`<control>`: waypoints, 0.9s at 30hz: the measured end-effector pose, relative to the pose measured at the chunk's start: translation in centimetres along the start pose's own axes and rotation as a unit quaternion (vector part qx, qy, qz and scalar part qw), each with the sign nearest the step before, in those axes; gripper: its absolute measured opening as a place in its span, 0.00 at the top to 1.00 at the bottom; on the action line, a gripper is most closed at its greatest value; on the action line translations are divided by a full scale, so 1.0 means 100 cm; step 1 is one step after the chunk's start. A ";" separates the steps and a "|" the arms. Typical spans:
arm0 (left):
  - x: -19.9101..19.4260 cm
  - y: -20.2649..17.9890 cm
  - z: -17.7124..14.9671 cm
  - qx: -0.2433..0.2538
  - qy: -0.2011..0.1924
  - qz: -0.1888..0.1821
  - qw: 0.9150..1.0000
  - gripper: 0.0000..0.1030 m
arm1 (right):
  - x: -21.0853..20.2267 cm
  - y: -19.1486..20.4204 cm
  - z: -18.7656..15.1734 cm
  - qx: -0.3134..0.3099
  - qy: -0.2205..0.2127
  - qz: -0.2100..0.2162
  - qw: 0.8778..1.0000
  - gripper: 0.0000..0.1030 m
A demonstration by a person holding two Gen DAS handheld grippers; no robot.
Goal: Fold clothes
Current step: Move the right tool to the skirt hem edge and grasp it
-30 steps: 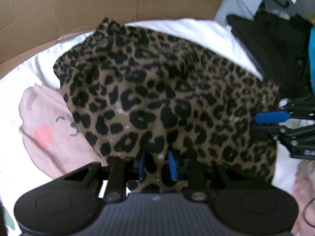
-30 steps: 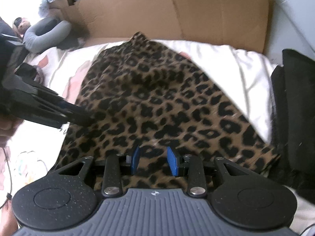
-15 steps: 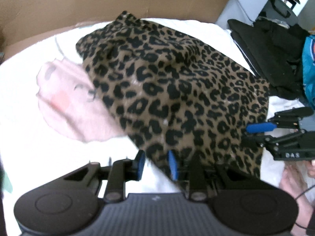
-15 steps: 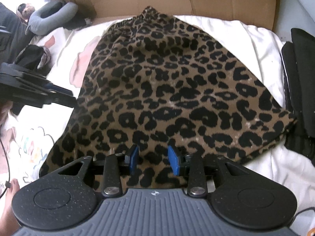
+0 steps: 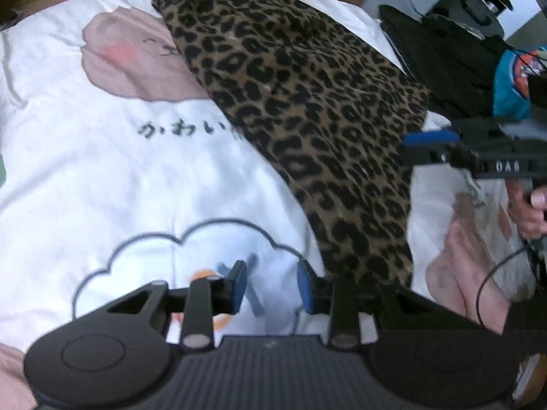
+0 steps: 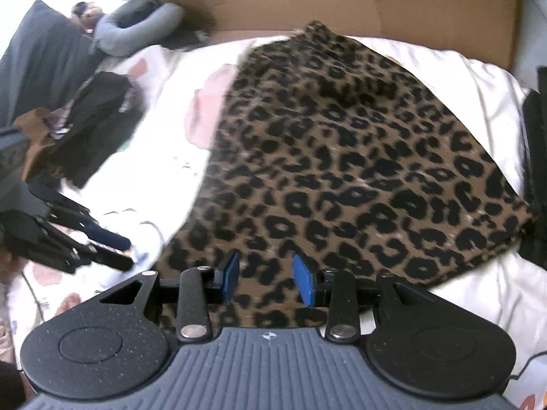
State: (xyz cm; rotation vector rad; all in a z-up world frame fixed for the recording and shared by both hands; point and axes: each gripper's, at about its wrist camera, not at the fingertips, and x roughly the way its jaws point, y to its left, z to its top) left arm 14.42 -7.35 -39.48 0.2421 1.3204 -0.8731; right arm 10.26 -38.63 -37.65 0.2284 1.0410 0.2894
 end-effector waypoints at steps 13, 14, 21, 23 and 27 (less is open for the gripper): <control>0.013 -0.034 -0.020 0.027 0.010 -0.041 0.999 0.66 | -0.004 0.050 -0.009 -0.090 0.034 0.067 0.993 0.59; 0.016 -0.035 -0.020 0.029 0.013 -0.035 0.999 0.66 | -0.004 0.053 -0.011 -0.097 0.038 0.073 0.992 0.59; 0.019 -0.039 -0.016 0.041 0.004 -0.014 0.999 0.66 | -0.001 0.077 -0.026 -0.149 0.067 0.103 0.981 0.53; 0.016 -0.036 -0.014 0.027 -0.004 -0.018 0.999 0.66 | 0.000 0.082 -0.030 -0.163 0.071 0.106 0.978 0.49; 0.010 -0.030 -0.009 -0.002 -0.023 -0.034 0.999 0.66 | 0.003 0.090 -0.038 -0.187 0.075 0.105 0.974 0.49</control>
